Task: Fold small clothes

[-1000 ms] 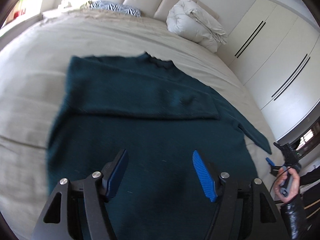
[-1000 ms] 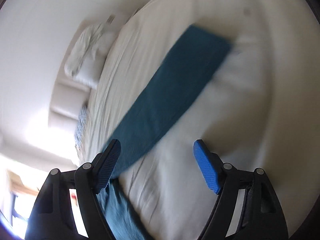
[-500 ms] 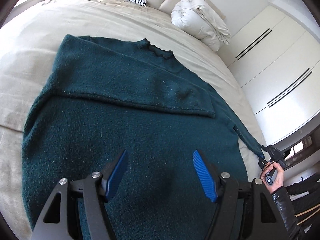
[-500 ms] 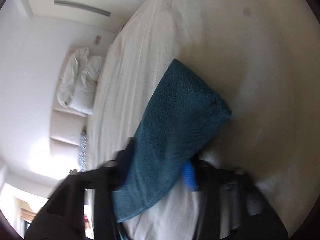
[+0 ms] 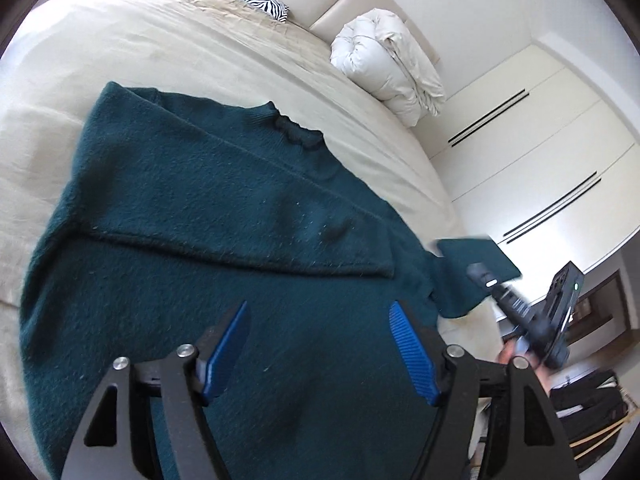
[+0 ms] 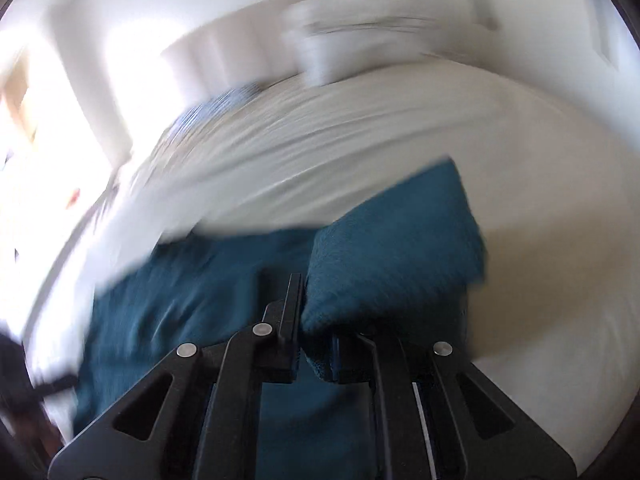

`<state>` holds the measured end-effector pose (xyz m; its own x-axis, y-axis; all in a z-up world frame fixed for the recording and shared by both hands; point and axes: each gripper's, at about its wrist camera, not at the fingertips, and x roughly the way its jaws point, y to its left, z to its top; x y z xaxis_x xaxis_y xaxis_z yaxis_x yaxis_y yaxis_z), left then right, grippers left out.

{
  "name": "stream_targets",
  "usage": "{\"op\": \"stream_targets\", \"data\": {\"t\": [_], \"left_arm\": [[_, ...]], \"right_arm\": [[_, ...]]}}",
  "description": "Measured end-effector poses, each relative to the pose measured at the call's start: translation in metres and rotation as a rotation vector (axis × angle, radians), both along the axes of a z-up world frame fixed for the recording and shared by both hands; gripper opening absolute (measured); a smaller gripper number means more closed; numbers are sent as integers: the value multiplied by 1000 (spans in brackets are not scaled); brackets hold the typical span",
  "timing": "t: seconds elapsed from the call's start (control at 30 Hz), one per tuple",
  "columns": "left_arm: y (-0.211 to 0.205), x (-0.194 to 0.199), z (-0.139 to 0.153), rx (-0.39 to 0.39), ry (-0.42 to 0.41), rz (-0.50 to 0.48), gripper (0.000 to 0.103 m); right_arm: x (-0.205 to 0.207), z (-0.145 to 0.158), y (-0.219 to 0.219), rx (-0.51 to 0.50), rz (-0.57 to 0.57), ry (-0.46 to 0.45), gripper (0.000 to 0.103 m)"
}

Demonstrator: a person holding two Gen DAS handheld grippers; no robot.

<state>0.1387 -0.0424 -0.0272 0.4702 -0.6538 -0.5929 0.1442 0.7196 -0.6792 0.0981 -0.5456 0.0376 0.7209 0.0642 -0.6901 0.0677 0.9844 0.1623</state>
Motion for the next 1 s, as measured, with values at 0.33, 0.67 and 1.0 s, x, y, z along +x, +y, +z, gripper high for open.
{"op": "stream_targets", "data": {"t": [0.33,0.67,1.0], "left_arm": [[-16,24,-34,-143,150,-27,77],[-58,61,-47,-186,254,-70,88],[-86,68,-51,-88,280,-135,8]], "right_arm": [[-8,-70,150,-200,245,163,10],[-30,-87,140,-83,238,161,23],[-71,-80,100,135,174,159,68]]}}
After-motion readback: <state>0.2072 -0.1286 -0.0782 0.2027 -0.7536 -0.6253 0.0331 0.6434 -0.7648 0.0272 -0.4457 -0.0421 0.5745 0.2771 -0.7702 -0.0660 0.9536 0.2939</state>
